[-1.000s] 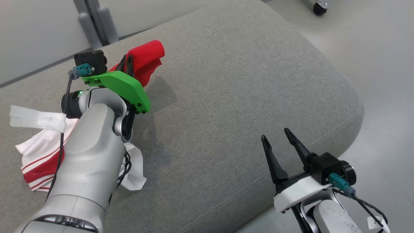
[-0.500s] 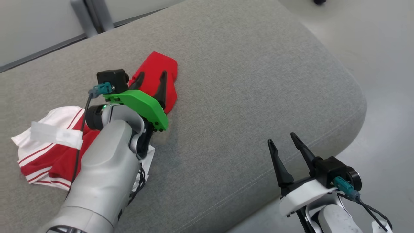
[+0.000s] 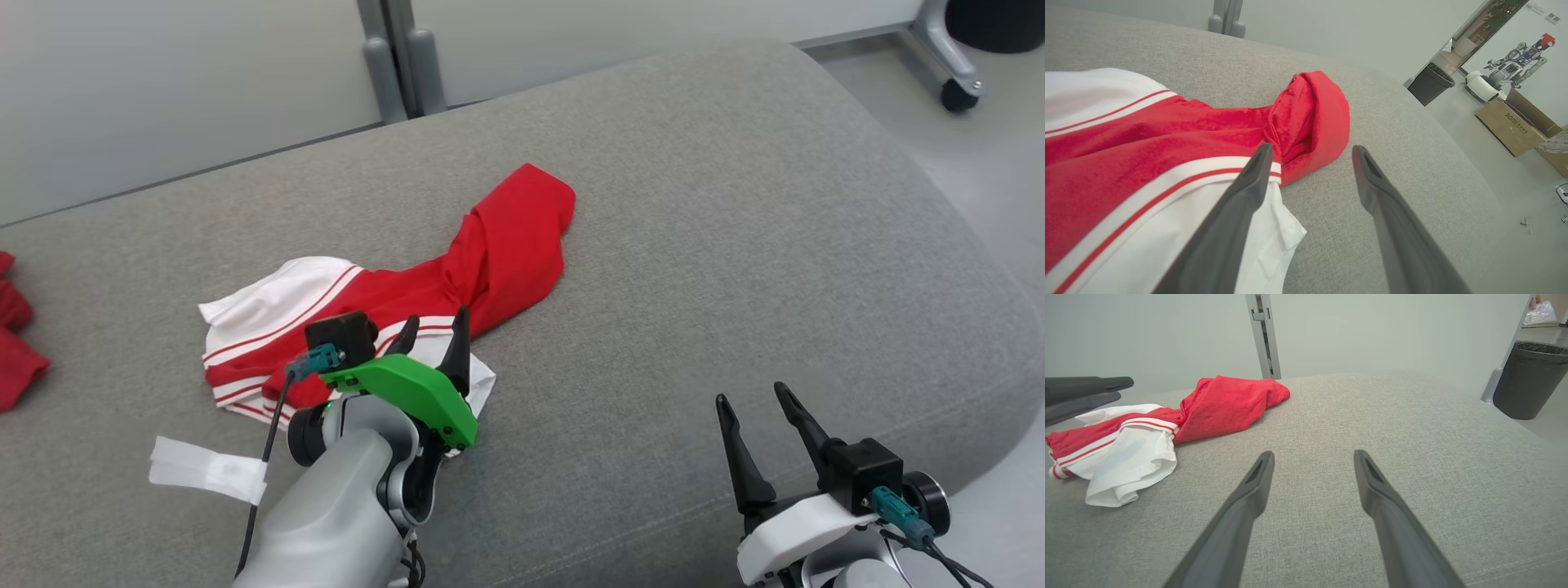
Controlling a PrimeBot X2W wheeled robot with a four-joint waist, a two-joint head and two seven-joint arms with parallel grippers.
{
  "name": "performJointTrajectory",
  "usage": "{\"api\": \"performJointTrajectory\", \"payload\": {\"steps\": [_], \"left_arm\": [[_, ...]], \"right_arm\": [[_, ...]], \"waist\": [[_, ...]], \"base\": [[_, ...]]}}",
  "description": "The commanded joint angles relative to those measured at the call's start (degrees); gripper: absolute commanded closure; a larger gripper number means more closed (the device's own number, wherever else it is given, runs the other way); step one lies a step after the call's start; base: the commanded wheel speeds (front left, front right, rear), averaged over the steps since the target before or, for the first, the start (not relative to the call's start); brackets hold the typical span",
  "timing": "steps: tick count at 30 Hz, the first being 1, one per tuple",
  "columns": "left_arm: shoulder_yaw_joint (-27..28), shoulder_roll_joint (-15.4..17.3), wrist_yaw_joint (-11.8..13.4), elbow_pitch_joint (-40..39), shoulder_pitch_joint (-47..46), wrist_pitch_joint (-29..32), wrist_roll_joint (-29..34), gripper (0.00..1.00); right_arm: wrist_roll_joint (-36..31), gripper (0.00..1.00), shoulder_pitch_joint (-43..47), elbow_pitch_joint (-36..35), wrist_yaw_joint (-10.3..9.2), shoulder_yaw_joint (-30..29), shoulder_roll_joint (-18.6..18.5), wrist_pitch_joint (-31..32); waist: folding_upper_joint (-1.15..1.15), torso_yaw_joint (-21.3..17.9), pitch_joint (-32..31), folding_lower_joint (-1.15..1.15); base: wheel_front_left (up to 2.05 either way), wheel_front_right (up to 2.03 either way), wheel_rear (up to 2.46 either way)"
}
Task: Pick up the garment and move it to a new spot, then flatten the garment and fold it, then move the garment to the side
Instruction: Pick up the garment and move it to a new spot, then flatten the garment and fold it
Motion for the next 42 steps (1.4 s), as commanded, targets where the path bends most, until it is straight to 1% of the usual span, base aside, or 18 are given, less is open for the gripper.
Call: {"api": "performJointTrajectory", "payload": {"steps": [1, 5, 7, 11, 19, 22, 26, 29, 30, 31, 32, 33, 35, 42], "left_arm": [[-0.8, 0.1, 0.9, -0.1, 1.3, -0.6, -0.9, 0.0], [-1.1, 0.1, 2.7, 2.0, 2.8, -1.5, -0.5, 0.0], [-0.7, 0.2, 2.8, 3.7, 3.1, -1.6, -0.4, 0.0], [-0.1, 1.6, 2.6, 7.1, 3.5, -1.9, 0.2, 0.0], [2.3, 4.6, 4.1, 12.5, 1.9, -2.1, 0.0, 0.0], [3.4, 5.3, 3.4, 14.1, 0.1, -2.1, 0.0, 0.0], [4.2, 5.3, 2.1, 15.4, -1.9, -2.1, -0.6, 0.0], [3.6, 5.1, 0.8, 16.7, -3.2, -0.2, -0.5, 0.0], [3.2, 5.1, 0.5, 17.2, -3.5, 0.6, -0.2, 0.28], [2.7, 5.1, 0.3, 17.8, -3.8, 1.4, 0.2, 0.59], [2.2, 5.2, -0.1, 18.3, -4.0, 2.2, 0.6, 0.69], [1.6, 5.4, -0.2, 18.9, -4.3, 2.9, 1.0, 1.0], [0.7, 6.3, -0.3, 19.4, -5.4, 2.1, 2.1, 1.0], [-0.4, 9.7, 2.2, 20.5, -10.4, -1.2, 5.7, 1.0]], "right_arm": [[-0.3, 0.0, 1.0, -0.4, -0.02, -0.2, -0.1, -0.2], [-0.2, 0.0, 1.3, -0.6, -0.02, -0.2, -0.1, -0.2], [-0.3, 0.0, 1.5, -0.6, -0.02, -0.1, -0.1, -0.2], [-0.7, 0.0, 1.6, -0.7, -0.02, -0.4, -0.1, -0.2], [-1.2, 0.0, 0.9, -1.3, -0.02, -0.7, -0.1, -0.2], [-1.4, 0.0, 0.1, -1.5, -0.02, -0.7, -0.1, -0.2], [-1.6, 0.0, -0.8, -1.6, -0.02, -0.4, -0.1, -0.2], [-1.6, 0.0, -1.6, -1.6, -0.02, -0.5, -0.1, -0.2], [-1.7, 0.0, -1.7, -1.6, -0.02, -0.6, -0.1, -0.2], [-1.7, 0.0, -1.7, -1.6, -0.02, -0.7, -0.1, -0.2], [-1.8, 0.0, -1.7, -1.7, -0.02, -0.7, -0.1, -0.2], [-1.8, 0.0, -1.7, -1.8, -0.02, -0.8, -0.1, -0.2], [-1.8, 0.0, -1.7, -2.0, -0.02, -0.8, -0.1, -0.2], [-1.0, 0.0, -3.2, -2.5, -0.02, 0.2, -0.1, -0.2]], "waist": [[0.0, 5.0, -3.8, 0.0], [0.0, 6.2, -3.9, 0.0], [0.0, 6.4, -3.9, 0.0], [0.0, 6.6, -3.4, 0.0], [0.0, 6.4, -0.8, 0.0], [0.0, 6.1, 1.0, 0.0], [0.0, 5.5, 2.9, 0.0], [0.0, 5.0, 4.2, 0.0], [0.0, 4.9, 4.5, 0.0], [0.0, 4.8, 4.8, 0.0], [0.0, 4.7, 5.1, 0.0], [0.0, 4.7, 5.3, 0.0], [0.0, 4.6, 5.9, 0.0], [0.0, 3.6, 8.0, 0.0]], "base": [[0.0, 0.0, 0.0], [0.0, 0.0, 0.0], [0.0, 0.0, 0.0], [0.0, 0.0, 0.0], [0.0, 0.0, 0.0], [0.0, 0.0, 0.0], [0.0, 0.0, 0.0], [0.0, 0.0, 0.0], [0.0, 0.0, 0.0], [0.0, 0.0, 0.0], [0.0, 0.0, 0.0], [0.0, 0.0, 0.0], [0.0, 0.0, 0.0], [0.0, 0.0, 0.0]]}}
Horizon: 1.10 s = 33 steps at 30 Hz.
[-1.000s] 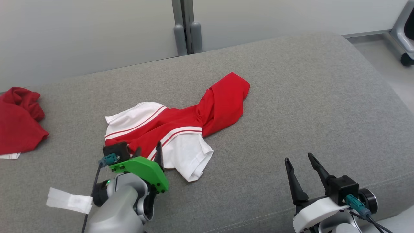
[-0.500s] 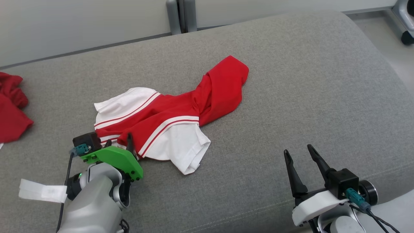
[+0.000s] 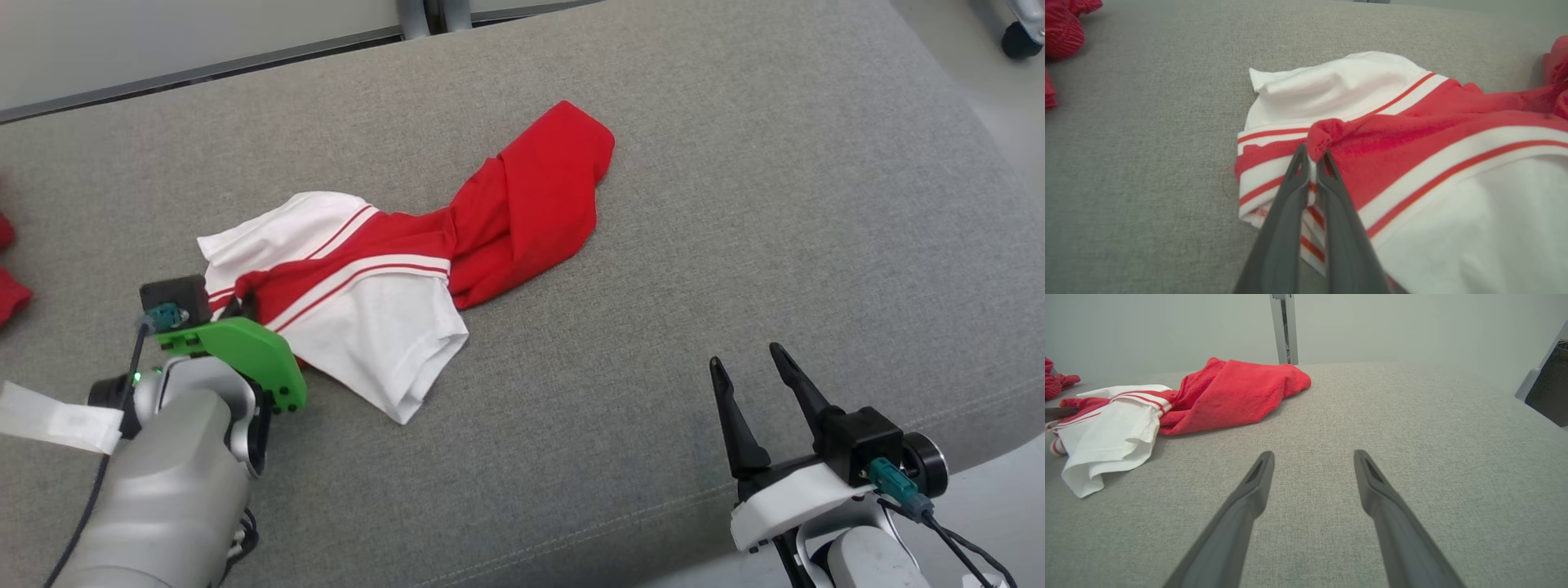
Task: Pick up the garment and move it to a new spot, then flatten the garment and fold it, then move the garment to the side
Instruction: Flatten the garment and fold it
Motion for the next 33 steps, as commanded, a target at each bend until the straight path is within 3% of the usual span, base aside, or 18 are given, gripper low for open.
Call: {"api": "performJointTrajectory", "payload": {"steps": [1, 9, 13, 14, 15, 16, 17, 24, 33], "left_arm": [[0.0, 1.2, 0.7, 0.3, -2.1, -0.4, 0.6, 1.0], [-3.7, 4.9, 2.2, 1.8, -9.8, -0.1, 6.0, 1.0], [-5.8, 4.9, 2.7, 2.8, -11.7, 1.5, 8.0, 1.0], [-5.9, 4.6, 2.9, 2.9, -11.9, 1.7, 8.1, 0.88], [-6.0, 4.4, 2.9, 3.0, -12.0, 1.6, 8.2, 0.55], [-5.8, 4.2, 2.8, 3.1, -11.9, 1.4, 7.8, 0.12], [-5.6, 3.9, 2.5, 3.2, -11.6, 1.2, 7.4, 0.0], [-5.1, 2.3, 1.0, 2.4, -10.5, -0.2, 6.8, 0.0], [-2.8, -1.3, -3.3, -4.6, -5.5, -1.0, 4.7, 0.0]], "right_arm": [[0.2, 0.0, -1.0, -0.3, -0.02, 0.4, -0.1, -0.2], [0.4, 0.0, -3.1, 0.0, -0.02, 1.2, -0.1, -0.2], [0.4, 0.0, -3.6, -0.2, -0.02, 1.0, -0.1, -0.2], [0.4, 0.0, -3.7, -0.3, -0.02, 0.9, -0.1, -0.2], [0.4, 0.0, -3.7, -0.4, -0.02, 0.8, -0.1, -0.2], [0.4, 0.0, -3.7, -0.4, -0.02, 0.6, -0.1, -0.2], [0.4, 0.0, -3.6, -0.4, -0.02, 0.4, -0.1, -0.2], [-1.0, 0.0, -4.2, 0.8, -0.02, -1.4, -0.5, -0.2], [1.6, 0.0, -12.0, 5.4, -0.02, -4.2, -6.3, 6.7]], "waist": [[0.0, -0.9, 1.1, 0.0], [0.0, -4.6, 4.1, 0.0], [0.0, -6.0, 5.2, 0.0], [0.0, -6.1, 5.3, 0.0], [0.0, -6.1, 5.4, 0.0], [0.0, -6.0, 5.3, 0.0], [0.0, -5.8, 5.2, 0.0], [0.0, -1.6, 2.9, 0.0], [0.0, 8.6, -2.3, 0.0]], "base": [[0.0, 0.0, 0.0], [0.0, 0.0, 0.0], [0.0, 0.0, 0.0], [0.0, 0.0, 0.0], [0.0, 0.0, 0.0], [0.0, 0.0, 0.0], [0.0, 0.0, 0.0], [0.0, 0.0, 0.0], [0.0, 0.0, 0.0]]}}
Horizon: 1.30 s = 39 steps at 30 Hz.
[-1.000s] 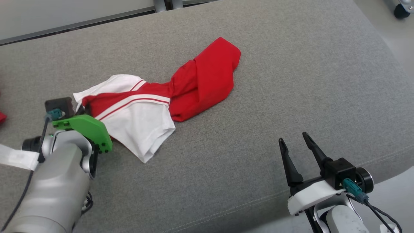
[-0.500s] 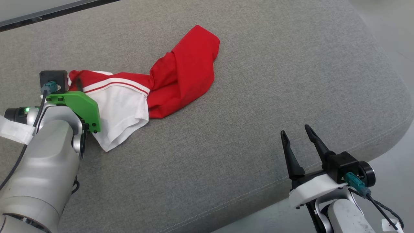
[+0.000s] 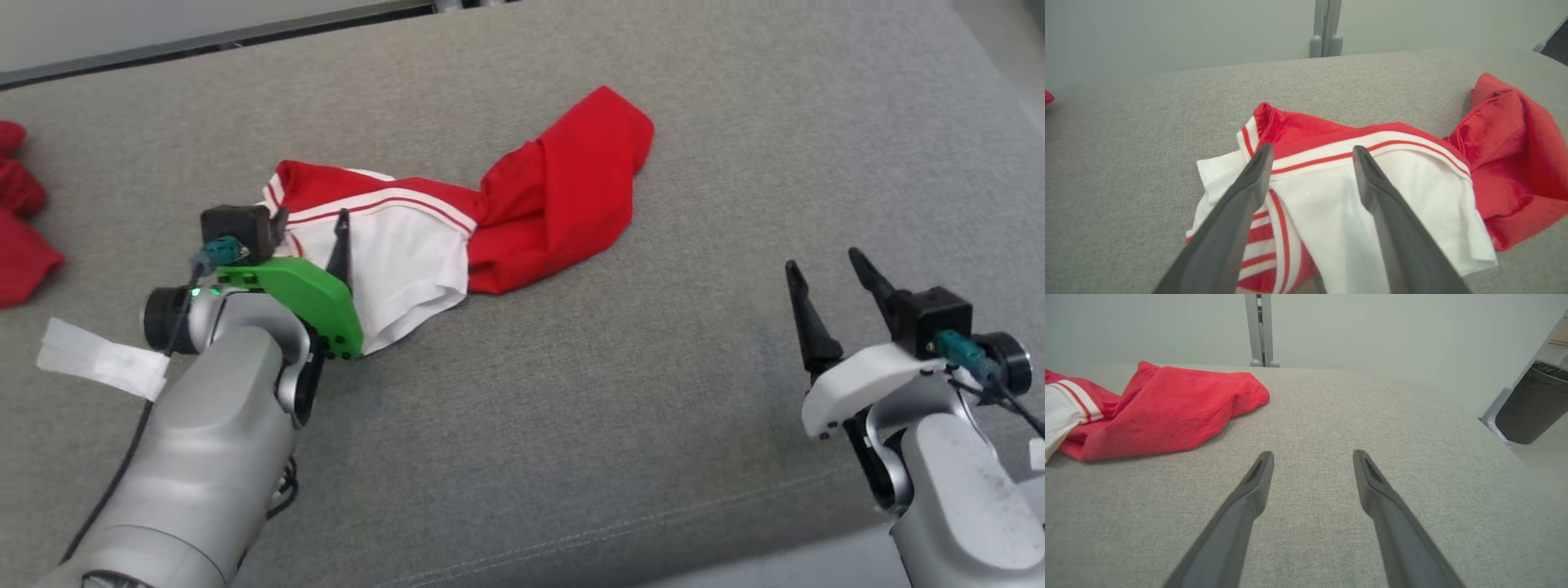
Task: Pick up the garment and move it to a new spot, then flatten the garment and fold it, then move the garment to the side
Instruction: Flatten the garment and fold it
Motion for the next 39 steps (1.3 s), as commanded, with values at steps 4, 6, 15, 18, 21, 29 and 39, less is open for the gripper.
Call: {"api": "performJointTrajectory", "payload": {"steps": [4, 6, 15, 18, 21, 29, 39], "left_arm": [[1.5, -2.2, 0.3, -9.0, 6.0, -0.2, 0.6, 0.0], [2.4, -2.7, 1.4, -14.5, 9.0, -0.2, 1.2, 0.0], [3.2, -3.3, 8.2, -37.6, 22.3, -0.2, 5.3, 0.0], [1.8, -3.1, 9.7, -42.3, 23.9, 0.2, 6.6, 0.0], [0.4, -2.9, 10.8, -45.8, 24.2, 1.1, 7.7, 0.0], [-1.4, -3.1, 11.9, -51.9, 22.4, 2.6, 9.5, 0.0], [-3.0, -3.1, 13.1, -56.2, 20.5, 3.1, 11.8, 0.0]], "right_arm": [[2.9, 0.0, -7.0, 3.4, -0.02, 0.4, -4.3, 4.8], [4.1, 0.0, -10.1, 5.8, -0.02, 1.2, -6.0, 6.9], [12.6, 0.0, -26.8, 19.3, -0.02, 7.2, -11.1, 17.8], [14.3, 0.0, -31.6, 23.6, -0.03, 8.9, -11.9, 21.0], [15.1, 0.0, -34.8, 28.5, -0.03, 9.5, -12.4, 23.9], [10.2, 0.0, -41.5, 39.5, -0.02, 7.6, -13.8, 26.7], [3.0, 0.0, -46.8, 52.9, -0.04, -0.1, -16.2, 27.4]], "waist": [[0.0, 11.5, -4.9, 0.0], [0.0, 13.4, -4.5, 0.0], [0.0, 21.7, 0.0, 0.0], [0.0, 23.8, 1.2, 0.0], [0.0, 25.9, 2.1, 0.0], [0.0, 29.7, 4.3, 0.0], [0.0, 32.5, 6.8, 0.0]], "base": [[0.0, 0.0, 0.0], [0.0, 0.0, 0.0], [0.0, 0.0, 0.0], [0.0, 0.0, 0.0], [0.0, 0.0, 0.0], [0.0, 0.0, 0.0], [0.0, 0.0, 0.0]]}}
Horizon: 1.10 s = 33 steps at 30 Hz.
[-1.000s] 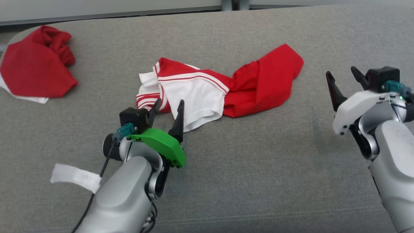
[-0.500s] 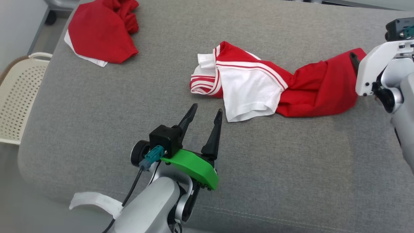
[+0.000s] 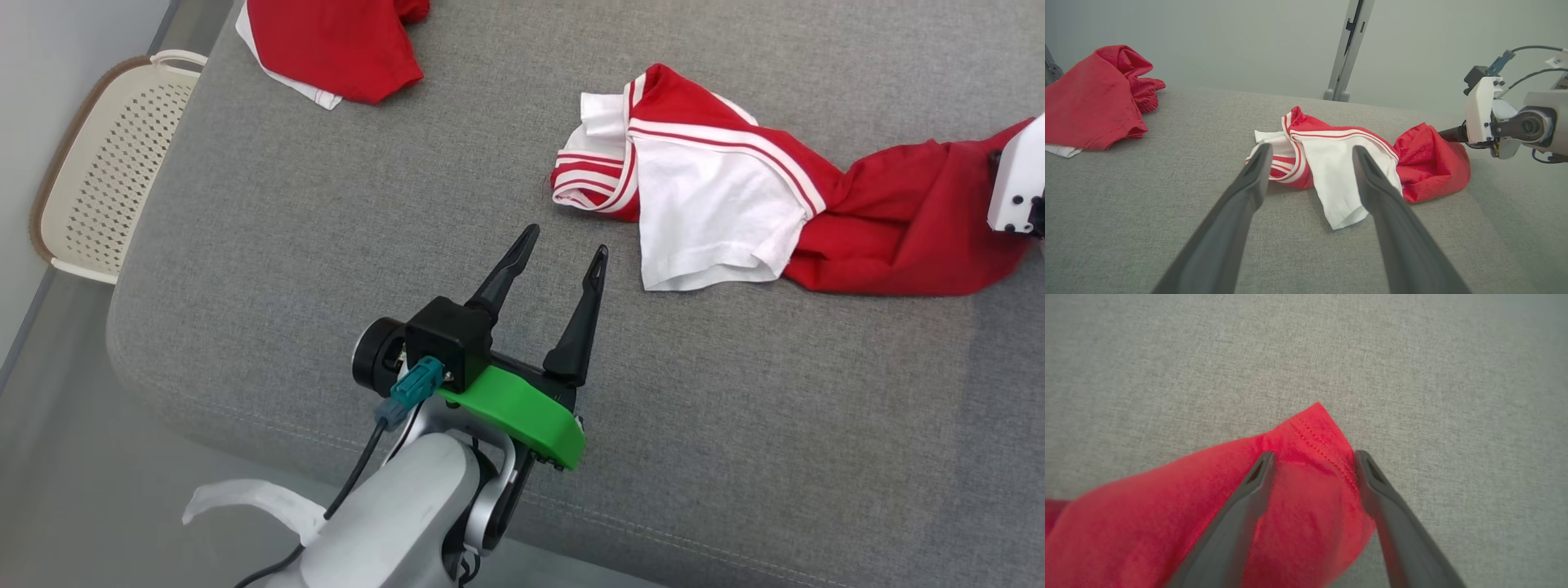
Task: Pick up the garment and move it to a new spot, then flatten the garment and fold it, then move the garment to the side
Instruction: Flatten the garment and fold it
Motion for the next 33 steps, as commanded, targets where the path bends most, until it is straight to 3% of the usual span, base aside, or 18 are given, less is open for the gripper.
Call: {"api": "performJointTrajectory", "payload": {"steps": [1, 7, 8, 9, 12, 13, 23, 33], "left_arm": [[0.0, 0.2, 0.3, -0.4, -0.7, 0.0, 0.3, 0.0], [0.5, 1.2, 1.6, -1.5, 0.0, -0.5, 0.9, 0.0], [0.6, 1.4, 1.8, -1.8, 0.1, -0.5, 0.8, 0.0], [0.7, 1.5, 1.8, -1.9, 0.3, -0.4, 0.7, 0.0], [1.0, 2.1, 2.3, -2.2, 1.0, -0.3, 0.3, 0.0], [1.1, 2.2, 2.3, -2.3, 1.1, -0.3, 0.2, 0.0], [2.8, 4.6, 3.9, -3.3, 2.8, -0.3, -0.8, 0.0], [3.4, 6.5, 5.0, -4.3, 4.9, 0.3, -1.3, 0.0]], "right_arm": [[-0.9, 0.0, -0.4, 0.7, -0.06, -0.4, 0.2, -0.2], [-3.1, 0.0, 1.0, 2.8, -0.03, -2.7, 1.9, -0.3], [-3.4, 0.15, 1.2, 3.0, -0.02, -2.9, 2.2, -0.3], [-3.8, 0.45, 1.4, 3.1, -0.02, -3.1, 2.5, -0.2], [-5.0, 0.73, 1.4, 3.2, -0.03, -3.0, 2.9, -1.3], [-5.3, 1.0, 1.4, 3.1, -0.03, -3.0, 3.0, -1.8], [-6.4, 1.0, -1.0, -1.0, -0.04, -1.1, 5.5, -14.2], [1.7, 1.0, 4.8, -4.5, -0.04, 6.7, 7.1, -25.1]], "waist": [[0.0, 0.6, 0.7, 0.0], [0.0, 0.1, 0.7, 0.0], [0.0, 0.0, 0.7, 0.0], [0.0, -0.2, 0.6, 0.0], [0.0, -0.6, 0.3, 0.0], [0.0, -0.7, 0.1, 0.0], [0.0, -4.3, -0.9, 0.0], [0.0, -7.9, -3.9, 0.0]], "base": [[0.0, 0.0, 0.0], [0.0, 0.0, 0.0], [0.0, 0.0, 0.0], [0.0, 0.0, 0.0], [0.0, 0.0, 0.0], [0.0, 0.0, 0.0], [0.0, 0.0, 0.0], [0.0, 0.0, 0.0]]}}
